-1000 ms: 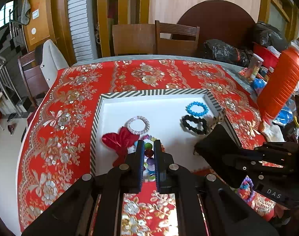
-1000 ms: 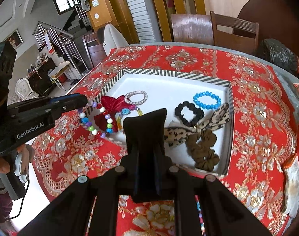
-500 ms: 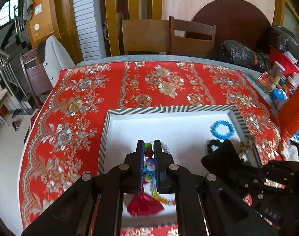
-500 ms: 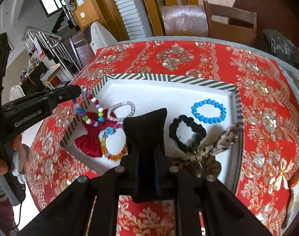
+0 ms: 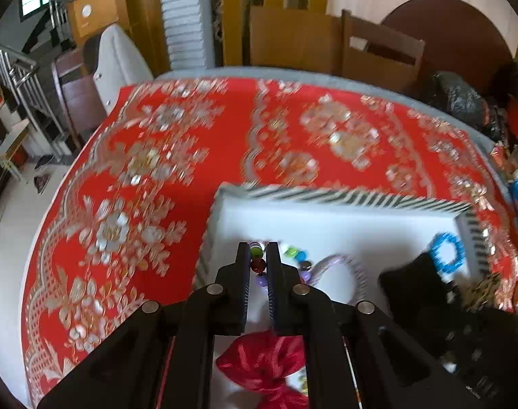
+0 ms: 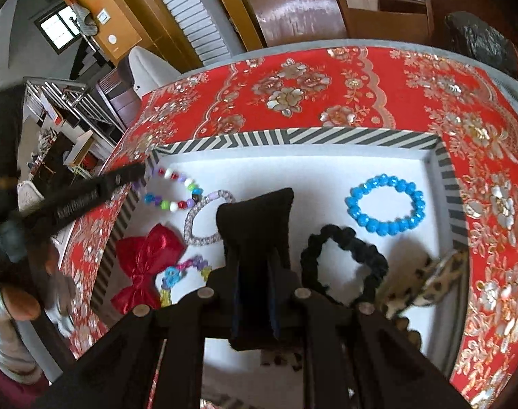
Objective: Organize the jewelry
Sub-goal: 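Carry the bracelet and cushion into the tray and open both tools, then lift both tools out of the tray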
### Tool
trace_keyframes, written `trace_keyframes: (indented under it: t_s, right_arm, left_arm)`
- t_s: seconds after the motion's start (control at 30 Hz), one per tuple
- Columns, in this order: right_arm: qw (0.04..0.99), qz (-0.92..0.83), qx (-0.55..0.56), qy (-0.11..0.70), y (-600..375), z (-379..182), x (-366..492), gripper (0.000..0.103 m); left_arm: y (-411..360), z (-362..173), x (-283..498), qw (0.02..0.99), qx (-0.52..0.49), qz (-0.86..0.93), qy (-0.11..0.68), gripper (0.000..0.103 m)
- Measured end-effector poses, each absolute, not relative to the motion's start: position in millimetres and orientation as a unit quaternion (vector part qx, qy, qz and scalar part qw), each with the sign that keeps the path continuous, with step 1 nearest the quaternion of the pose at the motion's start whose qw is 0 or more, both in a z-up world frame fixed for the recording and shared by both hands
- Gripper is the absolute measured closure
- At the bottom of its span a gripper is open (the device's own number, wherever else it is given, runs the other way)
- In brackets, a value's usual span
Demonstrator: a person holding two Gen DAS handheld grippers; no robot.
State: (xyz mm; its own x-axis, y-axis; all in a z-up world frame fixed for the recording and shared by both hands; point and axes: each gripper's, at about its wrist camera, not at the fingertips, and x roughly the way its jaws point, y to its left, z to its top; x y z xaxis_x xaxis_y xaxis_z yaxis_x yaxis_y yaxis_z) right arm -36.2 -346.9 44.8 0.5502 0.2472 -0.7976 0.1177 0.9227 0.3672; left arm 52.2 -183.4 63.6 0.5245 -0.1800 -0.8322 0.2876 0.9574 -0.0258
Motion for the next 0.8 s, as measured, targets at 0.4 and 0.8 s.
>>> trace_keyframes:
  t_s: [0.4,0.8]
  right_arm:
    - [0.857,0.012,0.217,0.468,-346.1,24.2,-20.4,0.075]
    - [0.88,0.016,0.163,0.445,-337.8,60.3,-62.6,0.061]
  left_arm:
    - [-167.5,49.0,35.9,0.867,0.045,-0.136,0.477,0.079]
    - [-158.2,70.3,-3.1,0.883,0.031,-0.142,0.446,0.069]
